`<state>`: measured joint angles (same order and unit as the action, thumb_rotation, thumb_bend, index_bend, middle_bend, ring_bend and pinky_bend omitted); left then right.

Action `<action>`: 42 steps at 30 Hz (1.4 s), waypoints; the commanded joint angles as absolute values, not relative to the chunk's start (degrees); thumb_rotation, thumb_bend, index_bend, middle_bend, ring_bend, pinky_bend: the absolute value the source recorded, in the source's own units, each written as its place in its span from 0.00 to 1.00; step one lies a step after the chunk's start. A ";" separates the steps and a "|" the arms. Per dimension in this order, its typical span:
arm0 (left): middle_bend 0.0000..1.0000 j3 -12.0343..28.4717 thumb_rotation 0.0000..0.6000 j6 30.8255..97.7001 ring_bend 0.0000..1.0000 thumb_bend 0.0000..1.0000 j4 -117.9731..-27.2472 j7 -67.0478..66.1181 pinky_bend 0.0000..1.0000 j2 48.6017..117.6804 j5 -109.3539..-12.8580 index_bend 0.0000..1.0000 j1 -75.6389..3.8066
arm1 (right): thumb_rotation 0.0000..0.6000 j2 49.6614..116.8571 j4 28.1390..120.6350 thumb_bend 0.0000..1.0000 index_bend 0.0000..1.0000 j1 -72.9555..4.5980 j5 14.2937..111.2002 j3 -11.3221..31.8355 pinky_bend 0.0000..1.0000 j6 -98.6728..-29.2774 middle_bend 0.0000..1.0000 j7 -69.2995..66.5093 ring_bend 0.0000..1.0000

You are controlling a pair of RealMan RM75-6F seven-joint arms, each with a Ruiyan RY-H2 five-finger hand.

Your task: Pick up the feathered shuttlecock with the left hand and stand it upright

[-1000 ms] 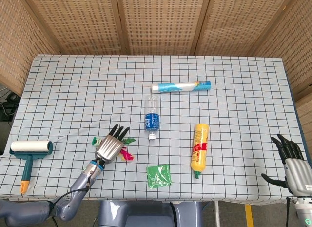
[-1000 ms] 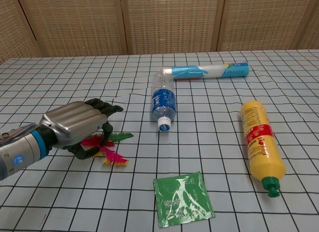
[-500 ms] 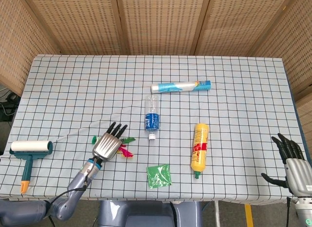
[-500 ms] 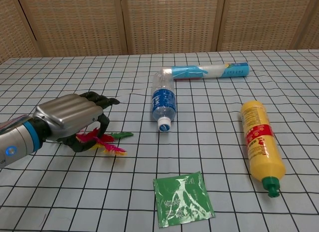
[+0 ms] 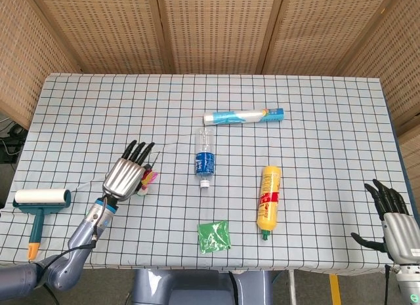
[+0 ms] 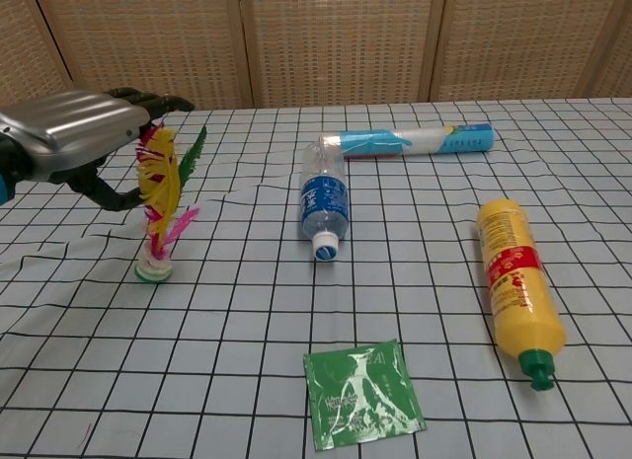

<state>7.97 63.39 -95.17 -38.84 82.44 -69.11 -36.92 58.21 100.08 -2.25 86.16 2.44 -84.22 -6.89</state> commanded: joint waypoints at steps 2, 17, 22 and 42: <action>0.00 9.15 1.00 63.96 0.00 0.57 -93.32 -33.56 0.00 81.15 -68.81 0.64 -36.20 | 1.00 58.54 100.03 0.08 0.03 -2.35 86.25 2.31 0.00 -84.01 0.00 -6.17 0.00; 0.00 8.32 1.00 63.28 0.00 0.55 -88.03 -27.82 0.00 82.68 -69.74 0.60 -36.12 | 1.00 58.97 99.84 0.08 0.03 -2.63 85.99 2.17 0.00 -83.30 0.00 -5.24 0.00; 0.00 8.42 1.00 63.73 0.00 0.55 -87.67 -27.29 0.00 83.01 -70.30 0.60 -36.21 | 1.00 59.07 99.84 0.08 0.03 -2.61 86.01 2.11 0.00 -83.32 0.00 -4.95 0.00; 0.00 4.96 1.00 73.73 0.00 0.12 -84.15 -7.39 0.00 82.53 -77.08 0.09 -27.32 | 1.00 59.18 99.74 0.08 0.03 -2.70 86.10 2.01 0.00 -83.15 0.00 -4.76 0.00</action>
